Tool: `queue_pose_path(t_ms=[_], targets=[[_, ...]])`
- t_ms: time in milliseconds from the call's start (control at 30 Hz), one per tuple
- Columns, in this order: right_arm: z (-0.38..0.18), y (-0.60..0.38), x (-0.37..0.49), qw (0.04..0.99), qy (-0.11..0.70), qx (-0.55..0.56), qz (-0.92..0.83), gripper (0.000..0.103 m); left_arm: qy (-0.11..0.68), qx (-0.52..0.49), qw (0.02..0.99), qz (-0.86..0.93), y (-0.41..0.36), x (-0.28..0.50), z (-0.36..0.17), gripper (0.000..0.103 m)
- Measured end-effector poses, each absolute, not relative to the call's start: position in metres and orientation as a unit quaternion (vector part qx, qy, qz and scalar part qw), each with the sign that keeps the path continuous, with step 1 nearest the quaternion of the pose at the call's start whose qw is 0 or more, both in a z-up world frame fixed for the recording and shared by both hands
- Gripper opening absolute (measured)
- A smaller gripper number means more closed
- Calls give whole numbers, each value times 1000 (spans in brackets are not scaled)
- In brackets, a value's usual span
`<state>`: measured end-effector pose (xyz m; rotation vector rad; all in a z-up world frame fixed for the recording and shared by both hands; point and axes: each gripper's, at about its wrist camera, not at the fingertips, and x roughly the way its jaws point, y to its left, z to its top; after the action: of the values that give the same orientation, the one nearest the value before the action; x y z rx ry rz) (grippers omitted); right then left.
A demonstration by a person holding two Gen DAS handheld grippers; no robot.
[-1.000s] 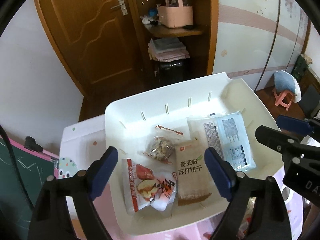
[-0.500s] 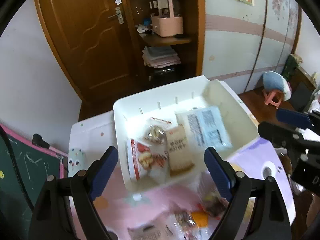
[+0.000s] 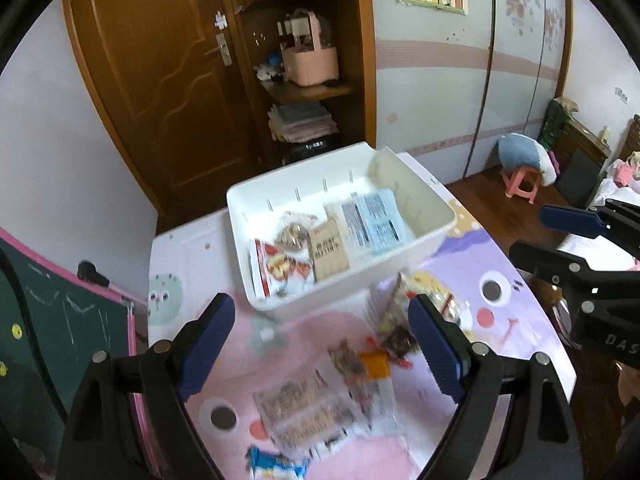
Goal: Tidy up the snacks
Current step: 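Move both tools back toward the remaining snacks, then grasp the clear pastry pack with left tool while right tool grasps yellow puffed-snack bag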
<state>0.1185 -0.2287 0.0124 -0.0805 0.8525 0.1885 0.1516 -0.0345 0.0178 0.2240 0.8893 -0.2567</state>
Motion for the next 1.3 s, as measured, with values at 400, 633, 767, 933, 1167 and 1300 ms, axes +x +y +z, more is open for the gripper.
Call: queue_pose_path(t_ms=[400,633,767,933,1167,1300], targets=[[-45,-241,76,892,436,-59,108,56,440,117,876,-162,-27,92,-36,88],[-93,-250,78,871,474,-60,113,56,481,148,847,-169,-8,89,-88,88],[-118,-254,85,861,490,-72,115,56,502,179,828,-176,5,97,-115,88],[-146,-254,96,846,510,-90,127,56,534,214,799,-174,19,120,-147,88],[-176,-246,109,827,528,-124,149,56,589,232,741,-224,21,145,-182,88],[-181,-242,115,821,531,-120,171,57,592,256,727,-235,16,152,-194,88]])
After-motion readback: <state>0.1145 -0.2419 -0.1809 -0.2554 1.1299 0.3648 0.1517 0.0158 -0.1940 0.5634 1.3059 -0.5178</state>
